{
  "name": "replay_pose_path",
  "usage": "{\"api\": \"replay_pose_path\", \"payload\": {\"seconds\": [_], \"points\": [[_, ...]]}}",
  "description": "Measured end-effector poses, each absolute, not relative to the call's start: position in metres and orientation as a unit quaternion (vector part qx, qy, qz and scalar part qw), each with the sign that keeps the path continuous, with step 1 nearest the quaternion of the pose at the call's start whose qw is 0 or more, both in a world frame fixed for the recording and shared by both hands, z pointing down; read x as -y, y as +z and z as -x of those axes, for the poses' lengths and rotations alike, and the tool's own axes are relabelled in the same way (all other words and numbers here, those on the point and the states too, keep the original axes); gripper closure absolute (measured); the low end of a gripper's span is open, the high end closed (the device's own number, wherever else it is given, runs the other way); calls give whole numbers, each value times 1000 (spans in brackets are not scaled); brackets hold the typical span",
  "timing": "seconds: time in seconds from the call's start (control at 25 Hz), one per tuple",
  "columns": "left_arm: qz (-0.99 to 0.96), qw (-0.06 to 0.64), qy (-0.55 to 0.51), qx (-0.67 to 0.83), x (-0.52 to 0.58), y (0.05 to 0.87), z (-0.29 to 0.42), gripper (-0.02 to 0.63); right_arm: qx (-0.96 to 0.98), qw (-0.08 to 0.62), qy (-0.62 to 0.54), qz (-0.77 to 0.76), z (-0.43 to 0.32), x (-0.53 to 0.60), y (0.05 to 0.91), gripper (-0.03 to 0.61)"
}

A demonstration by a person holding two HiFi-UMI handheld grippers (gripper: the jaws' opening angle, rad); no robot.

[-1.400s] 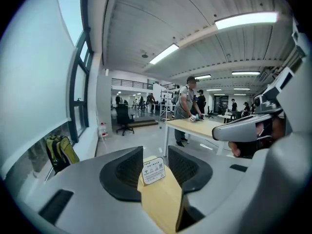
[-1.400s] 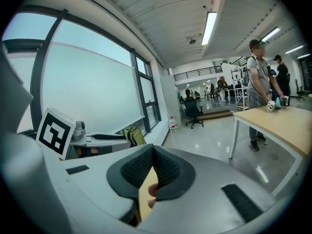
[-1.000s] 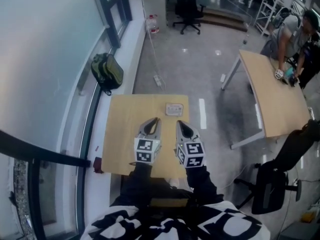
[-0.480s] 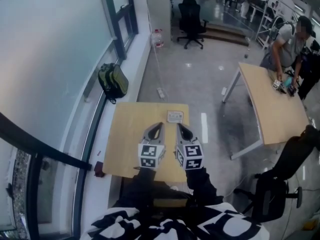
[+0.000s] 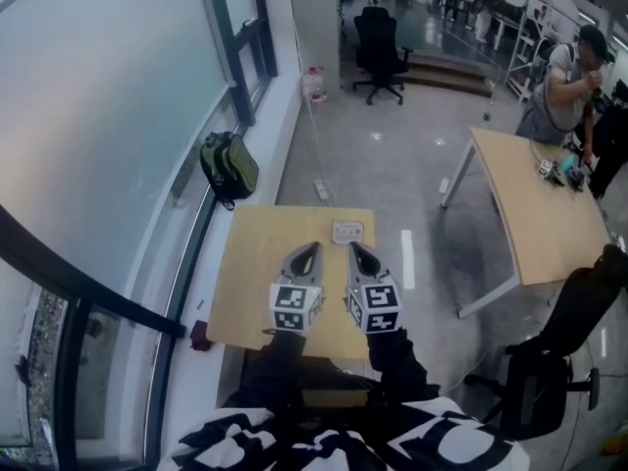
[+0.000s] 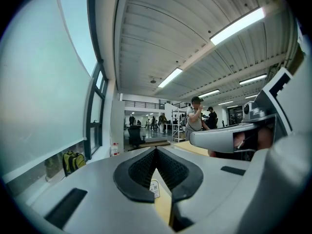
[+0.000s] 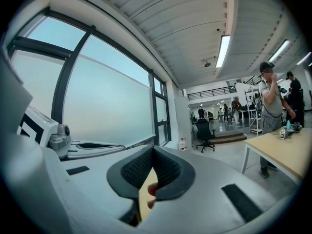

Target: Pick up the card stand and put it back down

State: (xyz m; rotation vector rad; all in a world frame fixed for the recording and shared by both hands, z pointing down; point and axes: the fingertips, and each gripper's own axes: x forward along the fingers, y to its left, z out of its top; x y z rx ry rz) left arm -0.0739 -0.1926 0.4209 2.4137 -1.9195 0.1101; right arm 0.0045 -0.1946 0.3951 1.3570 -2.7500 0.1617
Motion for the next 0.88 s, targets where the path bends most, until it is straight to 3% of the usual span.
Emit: {"api": "replay_pose_path", "payload": {"seconds": [0.64,0.88], "points": [[-779,23,68,623,189,438,79,604,896,11,34,-442,-14,193,382,560],[-755,76,154,633,182,523,101,604,910,-10,38,-413,-16,193,369,559]]}}
